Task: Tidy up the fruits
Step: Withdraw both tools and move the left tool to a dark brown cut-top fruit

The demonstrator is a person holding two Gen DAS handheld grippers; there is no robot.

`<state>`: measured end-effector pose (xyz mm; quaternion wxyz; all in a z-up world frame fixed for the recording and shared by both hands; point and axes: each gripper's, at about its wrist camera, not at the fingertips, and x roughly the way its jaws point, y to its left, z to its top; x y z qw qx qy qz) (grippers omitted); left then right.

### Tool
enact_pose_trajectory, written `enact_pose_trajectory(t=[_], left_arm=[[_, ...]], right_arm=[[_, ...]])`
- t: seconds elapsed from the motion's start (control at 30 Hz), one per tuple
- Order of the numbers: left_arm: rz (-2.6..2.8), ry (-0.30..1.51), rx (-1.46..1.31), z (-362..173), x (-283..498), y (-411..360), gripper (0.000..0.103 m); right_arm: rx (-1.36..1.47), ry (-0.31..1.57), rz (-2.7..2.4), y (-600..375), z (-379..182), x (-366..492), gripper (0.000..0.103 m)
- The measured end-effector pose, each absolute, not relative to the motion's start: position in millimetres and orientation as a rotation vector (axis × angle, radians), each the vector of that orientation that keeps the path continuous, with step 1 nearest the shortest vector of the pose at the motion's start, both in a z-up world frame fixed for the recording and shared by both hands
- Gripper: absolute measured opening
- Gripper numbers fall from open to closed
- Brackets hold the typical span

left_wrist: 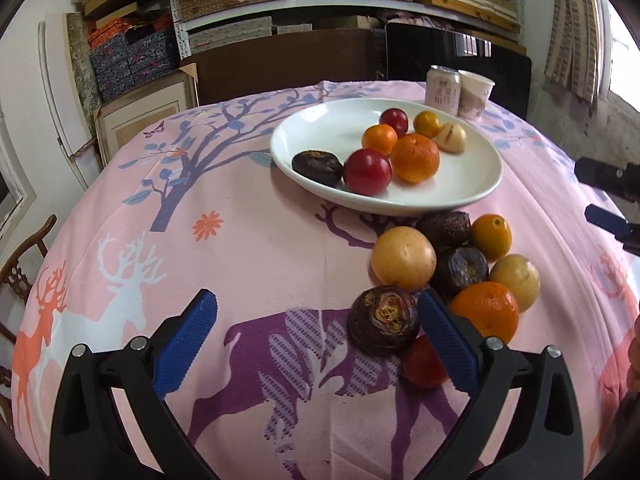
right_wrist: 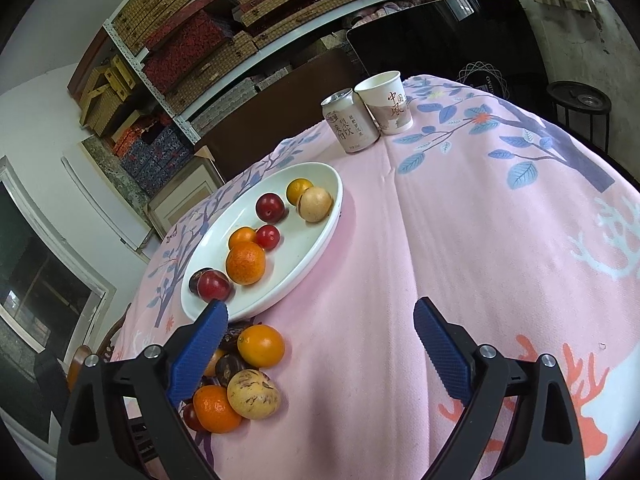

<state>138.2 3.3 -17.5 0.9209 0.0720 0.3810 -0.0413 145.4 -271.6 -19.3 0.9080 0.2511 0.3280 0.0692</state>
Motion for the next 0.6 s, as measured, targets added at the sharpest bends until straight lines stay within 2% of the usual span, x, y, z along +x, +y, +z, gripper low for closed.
enact_pose_trajectory(t=[0.27,0.4,0.6], left_arm=[[-0.111,0.850,0.139,-29.3,153.2,1.3,0.099],[-0.118,0.902,0.056,-31.8,161.3,21.3,0.099],[0.050,0.885,-0.024,-24.8,157.6,66.5,0.099]], right_arm=[[0.522,0.681,0.142,-271.7,-19.3,145.0,0.095],[0.520,0.689,0.145,-271.1,-20.6,145.8,0.095],[0.532,0.693,0.155,-270.3,-21.8,146.5,0.095]])
